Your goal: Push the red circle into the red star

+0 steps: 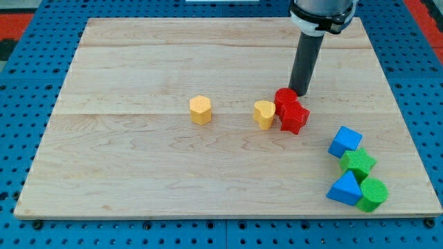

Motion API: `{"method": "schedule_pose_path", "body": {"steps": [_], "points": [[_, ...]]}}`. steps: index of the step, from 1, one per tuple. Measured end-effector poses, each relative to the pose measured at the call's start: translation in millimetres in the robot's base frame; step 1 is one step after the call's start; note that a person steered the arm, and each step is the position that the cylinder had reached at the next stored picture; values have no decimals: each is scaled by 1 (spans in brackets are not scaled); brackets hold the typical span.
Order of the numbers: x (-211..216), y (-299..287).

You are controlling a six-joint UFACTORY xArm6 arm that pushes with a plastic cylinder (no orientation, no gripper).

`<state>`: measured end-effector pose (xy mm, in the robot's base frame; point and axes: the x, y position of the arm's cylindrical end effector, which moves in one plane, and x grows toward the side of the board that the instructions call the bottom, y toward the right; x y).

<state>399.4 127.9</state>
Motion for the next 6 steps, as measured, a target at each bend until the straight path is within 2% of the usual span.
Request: {"method": "schedule_pose_path", "body": {"steps": [4, 5, 6], "points": [[86, 0], [34, 14], [-3, -8]]}}
